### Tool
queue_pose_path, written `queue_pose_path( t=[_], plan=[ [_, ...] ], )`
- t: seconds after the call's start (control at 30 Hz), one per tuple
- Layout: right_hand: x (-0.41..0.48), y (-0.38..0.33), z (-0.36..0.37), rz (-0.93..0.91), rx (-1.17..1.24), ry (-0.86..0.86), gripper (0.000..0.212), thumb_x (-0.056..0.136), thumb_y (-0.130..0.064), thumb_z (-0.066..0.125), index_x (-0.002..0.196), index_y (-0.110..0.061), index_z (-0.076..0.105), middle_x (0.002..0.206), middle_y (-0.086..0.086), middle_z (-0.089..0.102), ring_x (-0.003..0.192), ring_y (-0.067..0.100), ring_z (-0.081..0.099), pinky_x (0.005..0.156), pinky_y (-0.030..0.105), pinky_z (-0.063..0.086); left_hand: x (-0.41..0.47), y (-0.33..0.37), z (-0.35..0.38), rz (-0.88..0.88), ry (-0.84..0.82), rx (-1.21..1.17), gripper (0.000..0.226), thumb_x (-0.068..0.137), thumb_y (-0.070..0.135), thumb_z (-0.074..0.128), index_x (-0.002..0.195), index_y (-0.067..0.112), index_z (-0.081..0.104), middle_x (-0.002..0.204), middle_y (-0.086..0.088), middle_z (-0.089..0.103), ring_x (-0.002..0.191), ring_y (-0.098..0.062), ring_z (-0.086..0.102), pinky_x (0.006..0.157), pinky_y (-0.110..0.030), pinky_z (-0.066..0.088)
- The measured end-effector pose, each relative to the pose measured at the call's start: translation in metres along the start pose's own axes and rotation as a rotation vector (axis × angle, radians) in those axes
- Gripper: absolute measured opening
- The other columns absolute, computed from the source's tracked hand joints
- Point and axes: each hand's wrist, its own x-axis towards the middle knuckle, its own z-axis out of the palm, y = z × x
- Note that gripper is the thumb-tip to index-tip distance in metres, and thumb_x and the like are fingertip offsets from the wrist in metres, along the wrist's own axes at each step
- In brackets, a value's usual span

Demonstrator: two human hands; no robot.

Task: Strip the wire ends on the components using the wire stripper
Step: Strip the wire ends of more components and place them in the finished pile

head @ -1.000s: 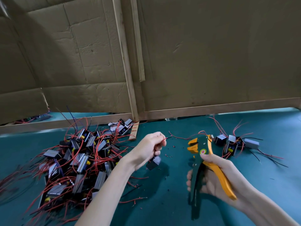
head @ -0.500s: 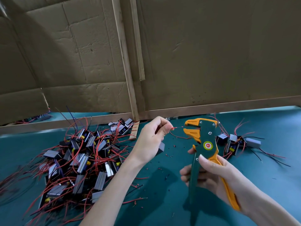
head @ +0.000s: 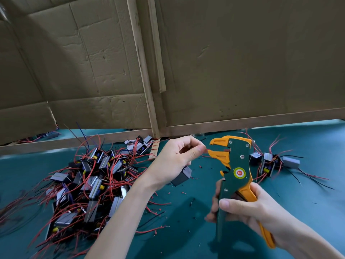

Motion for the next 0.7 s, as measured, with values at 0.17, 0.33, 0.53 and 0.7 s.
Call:
queue_pose_path(
  t=[0.17, 0.33, 0.53, 0.7],
  plan=[
    [-0.001, -0.003, 0.003, 0.044, -0.020, 0.044, 0.077, 0.034, -0.020, 0.102, 0.094, 0.007, 0.063, 0.082, 0.035, 0.064, 0.071, 0.048, 0.067, 0.065, 0.045, 0.058, -0.001, 0.004, -0.003, -0.010, -0.024, -0.006, 0.022, 0.093, 0.025, 0.061, 0.073, 0.032, 0.069, 0.061, 0.019, 0.050, 0.059, -0.002, 0.037, 0.055, -0.012, 0.033],
    [-0.003, -0.002, 0.007, 0.041, -0.076, 0.059, 0.060, 0.033, -0.028, 0.102, 0.077, -0.005, 0.068, 0.070, 0.031, 0.062, 0.059, 0.041, 0.062, 0.057, 0.041, 0.056, -0.003, 0.008, -0.007, -0.003, -0.039, 0.040, 0.017, 0.092, 0.019, 0.062, 0.076, 0.024, 0.067, 0.061, 0.020, 0.054, 0.057, 0.003, 0.043, 0.057, -0.009, 0.035],
    [0.000, 0.007, 0.019, -0.045, -0.189, 0.222, 0.038, 0.056, -0.029, 0.085, 0.048, -0.012, 0.051, 0.042, 0.018, 0.046, 0.030, 0.023, 0.042, 0.034, 0.020, 0.037, -0.003, 0.007, -0.008, -0.060, -0.076, 0.083, 0.015, 0.093, 0.019, 0.062, 0.080, 0.022, 0.068, 0.060, 0.018, 0.053, 0.055, 0.000, 0.040, 0.056, -0.011, 0.035],
    [0.003, 0.006, 0.013, 0.020, -0.037, 0.069, 0.044, 0.044, -0.029, 0.096, 0.065, -0.006, 0.065, 0.060, 0.024, 0.056, 0.048, 0.033, 0.057, 0.047, 0.037, 0.052, -0.001, -0.003, -0.009, -0.180, -0.067, 0.040, 0.014, 0.094, 0.021, 0.059, 0.083, 0.020, 0.066, 0.074, 0.009, 0.056, 0.061, -0.011, 0.034, 0.061, -0.018, 0.033]
  ],
)
